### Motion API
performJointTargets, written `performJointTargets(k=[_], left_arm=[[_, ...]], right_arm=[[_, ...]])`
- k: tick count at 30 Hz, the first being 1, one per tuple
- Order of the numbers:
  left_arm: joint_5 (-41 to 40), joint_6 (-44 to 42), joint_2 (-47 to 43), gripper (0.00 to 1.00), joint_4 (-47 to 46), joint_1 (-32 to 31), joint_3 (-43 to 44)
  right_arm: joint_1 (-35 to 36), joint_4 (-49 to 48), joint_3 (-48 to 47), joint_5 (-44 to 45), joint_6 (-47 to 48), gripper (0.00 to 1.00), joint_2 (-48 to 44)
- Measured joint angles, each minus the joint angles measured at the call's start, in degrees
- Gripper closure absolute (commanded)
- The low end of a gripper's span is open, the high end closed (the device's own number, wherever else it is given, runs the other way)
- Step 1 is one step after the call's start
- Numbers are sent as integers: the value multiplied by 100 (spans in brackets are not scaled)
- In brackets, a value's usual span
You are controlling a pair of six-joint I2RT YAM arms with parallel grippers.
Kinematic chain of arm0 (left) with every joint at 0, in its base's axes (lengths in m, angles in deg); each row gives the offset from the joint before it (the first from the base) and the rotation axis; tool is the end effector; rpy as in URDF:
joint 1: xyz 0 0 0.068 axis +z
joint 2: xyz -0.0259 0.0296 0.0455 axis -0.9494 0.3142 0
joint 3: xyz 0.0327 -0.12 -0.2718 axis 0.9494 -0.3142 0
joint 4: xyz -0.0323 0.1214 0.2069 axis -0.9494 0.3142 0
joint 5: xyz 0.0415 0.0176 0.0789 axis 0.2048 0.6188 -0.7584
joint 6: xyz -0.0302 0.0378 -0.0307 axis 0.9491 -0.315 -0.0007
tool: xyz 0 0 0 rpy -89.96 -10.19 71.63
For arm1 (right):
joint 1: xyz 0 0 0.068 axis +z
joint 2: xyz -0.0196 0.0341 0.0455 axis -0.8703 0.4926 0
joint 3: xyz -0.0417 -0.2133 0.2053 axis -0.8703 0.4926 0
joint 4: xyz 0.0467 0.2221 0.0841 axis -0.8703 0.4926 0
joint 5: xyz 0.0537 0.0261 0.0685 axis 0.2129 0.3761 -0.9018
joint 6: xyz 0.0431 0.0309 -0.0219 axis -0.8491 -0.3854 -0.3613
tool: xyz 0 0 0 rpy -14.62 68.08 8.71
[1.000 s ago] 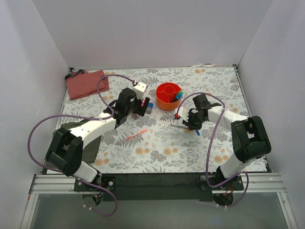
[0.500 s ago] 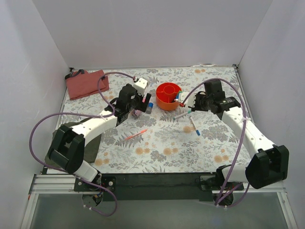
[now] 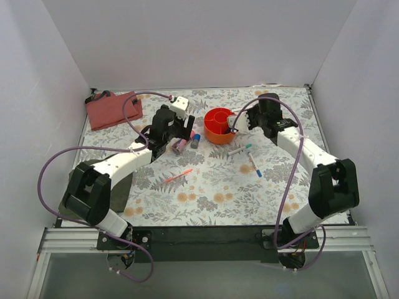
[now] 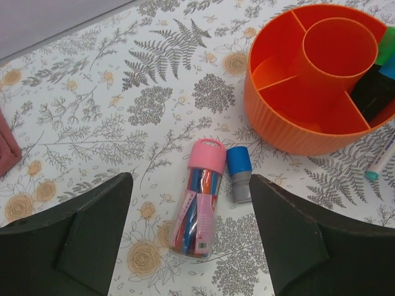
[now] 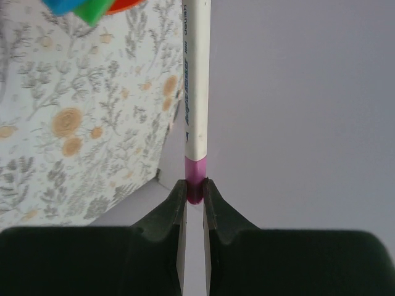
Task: Sort the stationery into containers
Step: Pick up the pen from the center of the board.
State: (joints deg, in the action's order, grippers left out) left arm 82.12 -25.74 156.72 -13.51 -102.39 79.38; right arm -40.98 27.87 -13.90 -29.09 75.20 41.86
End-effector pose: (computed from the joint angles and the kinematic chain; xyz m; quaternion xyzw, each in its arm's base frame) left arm 0.2932 -0.1675 0.3020 -0.0598 0.8314 -0.2450 0.4952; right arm 0.3147 0.1083 0.3192 -0.7219 0.4794 -0.3325 0.3721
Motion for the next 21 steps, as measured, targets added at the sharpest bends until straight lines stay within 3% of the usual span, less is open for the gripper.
performJointTargets(k=[8, 21], left_arm=[[85, 254, -33, 22, -59, 109, -160], [144, 599, -138, 22, -417, 372, -160]], right_arm=[[2, -973, -437, 133, 920, 99, 562], [0, -1213, -450, -94, 1593, 99, 739]])
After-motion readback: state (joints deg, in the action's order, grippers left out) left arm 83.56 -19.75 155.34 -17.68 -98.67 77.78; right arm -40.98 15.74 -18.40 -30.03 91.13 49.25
